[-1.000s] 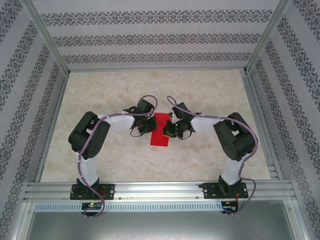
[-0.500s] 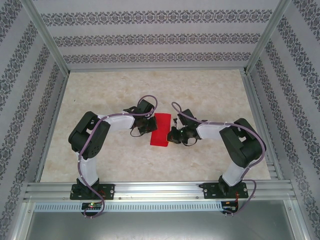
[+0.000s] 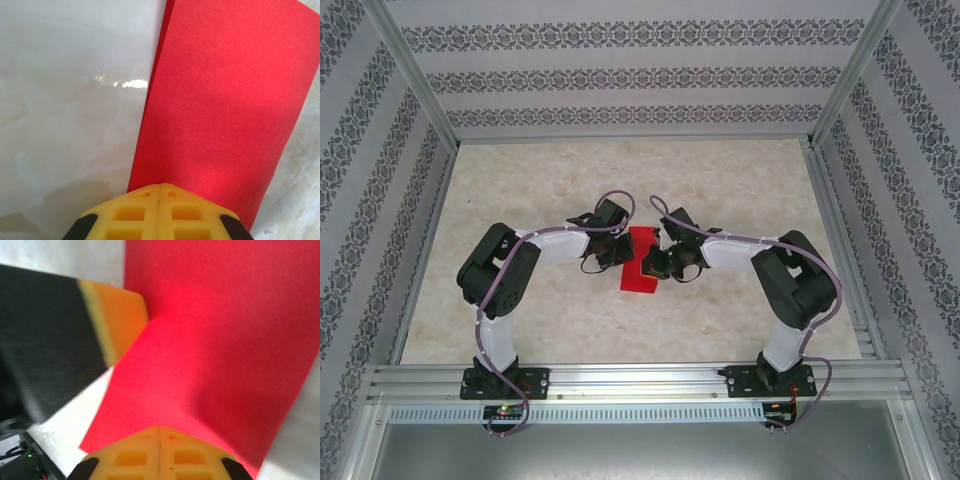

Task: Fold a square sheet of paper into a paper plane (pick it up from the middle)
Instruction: Fold the square sheet of paper in half at the center of the table, then rotate the square sheet of paper at the center of the table.

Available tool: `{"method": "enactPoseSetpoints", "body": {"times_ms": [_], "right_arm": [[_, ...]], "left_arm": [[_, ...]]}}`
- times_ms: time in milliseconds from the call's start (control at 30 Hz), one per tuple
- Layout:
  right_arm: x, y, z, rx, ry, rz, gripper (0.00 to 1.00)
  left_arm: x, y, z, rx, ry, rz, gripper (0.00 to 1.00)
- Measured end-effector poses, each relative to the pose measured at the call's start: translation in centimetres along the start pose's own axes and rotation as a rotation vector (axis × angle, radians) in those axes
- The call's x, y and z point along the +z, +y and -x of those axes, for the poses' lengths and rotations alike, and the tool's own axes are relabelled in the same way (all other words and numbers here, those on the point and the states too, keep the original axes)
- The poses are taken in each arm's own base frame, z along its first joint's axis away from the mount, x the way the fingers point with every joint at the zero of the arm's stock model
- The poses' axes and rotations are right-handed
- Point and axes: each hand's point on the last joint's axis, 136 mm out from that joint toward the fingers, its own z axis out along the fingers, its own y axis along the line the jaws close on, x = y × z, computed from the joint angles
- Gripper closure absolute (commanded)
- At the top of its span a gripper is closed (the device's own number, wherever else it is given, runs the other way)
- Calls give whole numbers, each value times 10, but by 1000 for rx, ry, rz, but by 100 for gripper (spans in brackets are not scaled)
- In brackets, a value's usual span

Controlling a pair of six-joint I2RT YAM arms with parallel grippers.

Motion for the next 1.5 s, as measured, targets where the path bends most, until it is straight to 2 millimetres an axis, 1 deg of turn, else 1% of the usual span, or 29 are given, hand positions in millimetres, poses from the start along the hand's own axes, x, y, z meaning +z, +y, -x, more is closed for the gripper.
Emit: {"method": "enactPoseSetpoints", "body": {"times_ms": [100,300,500,567,600,667,733,767,833,900,967,1000,1067,1167,1300,1367,1500], "right_arm": [[6,-12,-11,20,26,-19,100],[5,-15,-16,-4,-6,17,100],[-7,-26,-39,-1,-1,13,100],[-11,-28,-44,8,13,-1,100],[-13,-29,-46,12,19,-11,100],[-19,-29,-43,16,17,-25,100],[-27,-24,-30,15,-11,-27,100],[-31,-20,-20,12,-36,-24,100],[-42,-11,4,-2,-91,-12,100],[-51,1,31,-23,-148,-5,100],[-52,7,53,-38,-179,-8,100],[-50,10,63,-47,-188,-13,100],[-41,10,76,-49,-187,-26,100],[-22,1,89,-40,-160,-65,100],[-1,-16,96,-16,-120,-123,100],[4,-23,97,-7,-110,-151,100],[0,-30,103,-1,-131,-201,100]], "left_arm": [[0,0,0,2,-2,2,100],[1,0,0,3,-5,7,100],[0,-1,1,3,-4,8,100],[-1,-2,2,4,-5,6,100],[-1,-3,2,4,-6,6,100],[-2,-4,3,6,-7,5,100],[-4,-6,4,16,-9,1,100],[-5,-7,4,22,-8,2,99],[-6,-8,4,36,-7,4,98],[-7,-10,4,50,0,10,95],[-8,-11,2,62,13,23,94],[-9,-10,0,66,21,31,94],[-10,-8,-4,68,37,46,94],[-18,-6,-7,65,40,66,95],[-41,-7,-8,63,3,58,96],[-51,-7,-11,59,-13,48,96],[-62,1,-21,38,-19,45,96]]}}
